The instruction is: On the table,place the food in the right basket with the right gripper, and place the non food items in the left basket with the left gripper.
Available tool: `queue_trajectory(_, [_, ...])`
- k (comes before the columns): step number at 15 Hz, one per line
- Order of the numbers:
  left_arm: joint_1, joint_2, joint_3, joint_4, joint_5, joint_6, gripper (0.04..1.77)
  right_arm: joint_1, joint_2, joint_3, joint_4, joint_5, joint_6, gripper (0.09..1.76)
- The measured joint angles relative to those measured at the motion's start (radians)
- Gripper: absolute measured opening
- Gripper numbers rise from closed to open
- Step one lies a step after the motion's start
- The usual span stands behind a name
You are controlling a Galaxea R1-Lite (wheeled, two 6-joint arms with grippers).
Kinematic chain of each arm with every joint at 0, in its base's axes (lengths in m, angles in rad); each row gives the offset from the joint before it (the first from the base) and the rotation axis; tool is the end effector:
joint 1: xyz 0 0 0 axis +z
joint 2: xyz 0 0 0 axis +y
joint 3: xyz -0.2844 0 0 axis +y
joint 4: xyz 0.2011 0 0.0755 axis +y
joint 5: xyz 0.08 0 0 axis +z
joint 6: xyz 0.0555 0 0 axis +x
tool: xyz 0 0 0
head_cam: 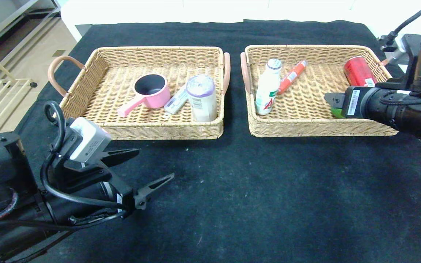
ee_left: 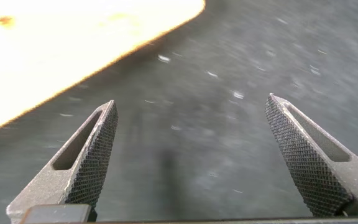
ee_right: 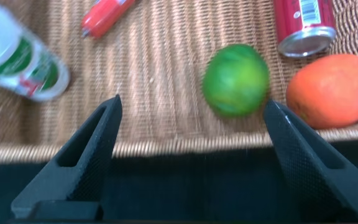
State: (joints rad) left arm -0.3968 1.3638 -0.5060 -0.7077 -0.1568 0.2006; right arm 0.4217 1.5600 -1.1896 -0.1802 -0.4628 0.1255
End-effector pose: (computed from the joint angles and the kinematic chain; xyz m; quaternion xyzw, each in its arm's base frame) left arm 0.2397 -0.1098 0.1554 0.1050 0.0468 -0.2786 0.9535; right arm 0.3195 0.1162 0.2575 0.0219 0.0844 -0.0258 0.9959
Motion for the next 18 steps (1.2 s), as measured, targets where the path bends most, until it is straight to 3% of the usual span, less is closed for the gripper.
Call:
queue_trajectory(6, [0.096, -0.021, 0.046, -0.016, 0.022, -0.003, 1.72, 0.016, -0.227, 0.218, 0.014, 0.072, -0.048, 1.68])
queue_trajectory(12, [0.179, -0.206, 0.124, 0.032, 0.035, -0.01, 1.72, -0.068, -0.497, 0.35, 0.167, 0.265, -0.098, 1.7])
queue_trajectory(14, [0.204, -0.32, 0.139, 0.135, 0.037, -0.01, 1.72, -0.077, -0.612, 0.368, 0.283, 0.293, -0.105, 1.7])
queue_trajectory(18, [0.234, -0.624, 0.09, 0.518, 0.04, -0.014, 1.72, -0.082, -0.86, 0.364, 0.557, 0.309, -0.117, 1.7])
